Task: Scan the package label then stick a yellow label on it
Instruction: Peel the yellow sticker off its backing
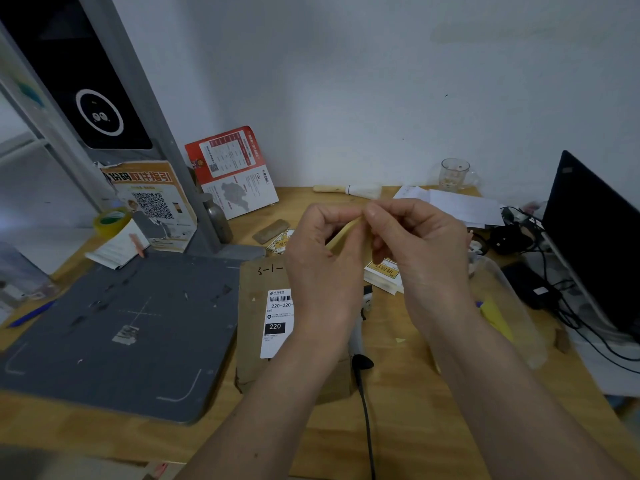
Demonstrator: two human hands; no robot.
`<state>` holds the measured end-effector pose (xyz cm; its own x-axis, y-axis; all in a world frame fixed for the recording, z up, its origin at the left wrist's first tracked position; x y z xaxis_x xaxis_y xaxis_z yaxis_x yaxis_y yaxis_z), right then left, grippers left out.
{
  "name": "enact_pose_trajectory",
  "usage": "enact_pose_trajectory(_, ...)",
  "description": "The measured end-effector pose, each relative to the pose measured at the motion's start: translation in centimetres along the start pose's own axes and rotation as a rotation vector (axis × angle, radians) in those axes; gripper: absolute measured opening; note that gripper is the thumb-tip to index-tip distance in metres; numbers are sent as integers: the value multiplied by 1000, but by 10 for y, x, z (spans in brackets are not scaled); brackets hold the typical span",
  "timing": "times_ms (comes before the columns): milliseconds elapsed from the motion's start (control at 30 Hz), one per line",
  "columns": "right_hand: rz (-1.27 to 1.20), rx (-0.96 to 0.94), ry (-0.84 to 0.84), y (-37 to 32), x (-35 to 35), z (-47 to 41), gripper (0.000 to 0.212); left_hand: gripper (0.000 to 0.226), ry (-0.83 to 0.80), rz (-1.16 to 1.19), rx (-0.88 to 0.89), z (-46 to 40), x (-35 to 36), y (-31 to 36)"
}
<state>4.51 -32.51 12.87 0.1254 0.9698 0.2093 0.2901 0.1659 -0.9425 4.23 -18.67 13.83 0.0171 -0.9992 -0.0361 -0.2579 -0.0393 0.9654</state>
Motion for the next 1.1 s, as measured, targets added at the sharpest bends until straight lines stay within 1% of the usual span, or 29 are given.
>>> enact_pose_trajectory(167,-15,11,-18,3,0,1,7,7,1,15,-17,0,-1,-2)
enact_pose_trajectory(333,-8,19,-14,4,-1,3,11,8,0,40,-24,0,-3,-4)
enact_pose_trajectory(433,-42,33,-22,6,1,5,7,3,2,34,-11,2,-3,-4)
enact_pose_trajectory(500,-59,34,-24,6,1,6,4,4,7,12,11,3,-3,-2)
enact_pose_trajectory(600,-60,34,-25,6,2,6,5,5,21,1,34,4,-4,-1)
enact_pose_trajectory(767,-80,41,-14,8,0,8,4,2,13,12,-10,6,-4,-6)
enact_pose_trajectory(1000,-54,4,27,3,-4,10,12,12,18,42,-15,8,-3,-4)
enact_pose_trajectory(1100,-25,3,20,2,-4,11,10,14,17,49,-13,9,-2,-1)
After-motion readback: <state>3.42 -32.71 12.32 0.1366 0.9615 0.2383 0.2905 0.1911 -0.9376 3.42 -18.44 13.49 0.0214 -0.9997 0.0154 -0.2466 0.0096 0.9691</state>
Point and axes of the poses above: each hand's wrist, its own z-axis away from the middle knuckle, its own x-axis out of the palm, y = z × x, the point moved 10 cm from there along -z, towards the middle knuckle, and after that the axes turned 10 degrees about -y, right-handed, at the moved point
